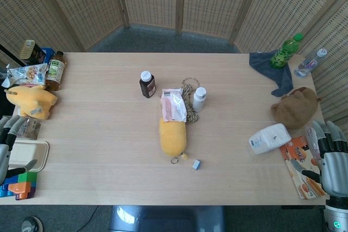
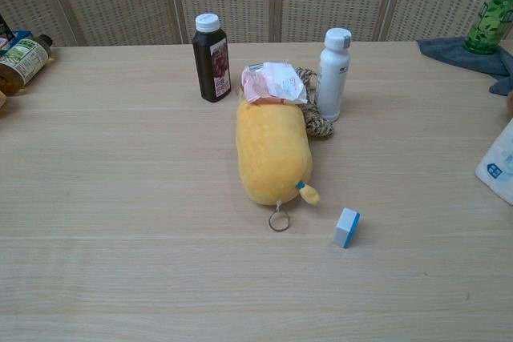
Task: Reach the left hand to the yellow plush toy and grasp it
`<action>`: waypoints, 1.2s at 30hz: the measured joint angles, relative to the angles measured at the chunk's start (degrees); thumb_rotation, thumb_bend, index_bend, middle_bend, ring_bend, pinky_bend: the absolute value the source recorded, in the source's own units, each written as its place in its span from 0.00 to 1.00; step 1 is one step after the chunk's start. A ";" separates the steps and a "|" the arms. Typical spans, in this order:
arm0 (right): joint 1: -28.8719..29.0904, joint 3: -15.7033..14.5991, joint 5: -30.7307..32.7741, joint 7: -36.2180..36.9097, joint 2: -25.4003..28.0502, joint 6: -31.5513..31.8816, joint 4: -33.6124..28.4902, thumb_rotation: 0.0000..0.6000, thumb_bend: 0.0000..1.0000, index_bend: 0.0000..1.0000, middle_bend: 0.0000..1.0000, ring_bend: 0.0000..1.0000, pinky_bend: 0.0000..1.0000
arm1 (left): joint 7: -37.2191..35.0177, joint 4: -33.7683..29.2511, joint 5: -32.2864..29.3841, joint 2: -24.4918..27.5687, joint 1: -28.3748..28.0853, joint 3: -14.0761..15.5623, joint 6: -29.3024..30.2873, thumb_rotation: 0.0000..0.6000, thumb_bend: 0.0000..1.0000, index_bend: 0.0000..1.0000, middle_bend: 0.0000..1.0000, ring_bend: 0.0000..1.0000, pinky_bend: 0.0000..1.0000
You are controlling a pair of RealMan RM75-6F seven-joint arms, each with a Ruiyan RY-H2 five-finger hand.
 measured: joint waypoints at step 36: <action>-0.89 0.96 0.85 4.01 2.43 1.67 -2.10 1.00 0.00 0.00 0.00 0.00 0.00 | 3.47 27.17 31.66 -20.19 -41.00 -3.35 -34.73 1.00 0.00 0.00 0.00 0.00 0.00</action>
